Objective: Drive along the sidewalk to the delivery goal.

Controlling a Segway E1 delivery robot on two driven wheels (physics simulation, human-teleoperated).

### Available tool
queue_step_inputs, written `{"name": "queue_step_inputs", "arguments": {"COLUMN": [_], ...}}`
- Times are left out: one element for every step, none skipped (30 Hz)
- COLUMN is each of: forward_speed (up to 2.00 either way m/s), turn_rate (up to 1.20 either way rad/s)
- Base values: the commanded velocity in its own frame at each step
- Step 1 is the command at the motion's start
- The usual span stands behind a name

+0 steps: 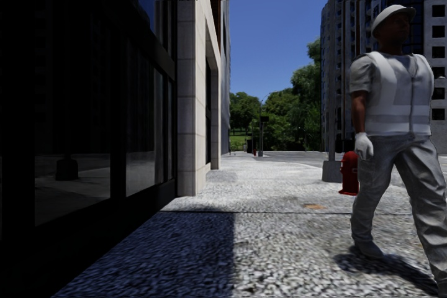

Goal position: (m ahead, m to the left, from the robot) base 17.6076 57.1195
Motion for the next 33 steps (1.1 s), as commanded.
{"name": "queue_step_inputs", "arguments": {"forward_speed": [2.00, 2.00, 2.00, 2.00, 2.00, 2.00, 2.00, 2.00, 2.00, 2.00, 2.00, 2.00, 2.00, 2.00, 2.00, 2.00, 2.00, 2.00, 2.00, 2.00, 2.00, 2.00, 2.00, 2.00, 2.00, 2.00, 2.00, 2.00, 2.00, 2.00, 2.00, 2.00, 2.00], "turn_rate": [-0.19, -0.19, -0.19, -0.19, -0.19, -0.19, -0.19, -0.19, -0.19, -0.19, -0.19, -0.19, -0.19, -0.19, -0.19, -0.19, -0.19, -0.19, -0.19, -0.19, -0.19, -0.19, -0.19, -0.19, -0.19, -0.19, -0.19, -0.19, -0.19, -0.19, -0.19, -0.19, -0.19]}}
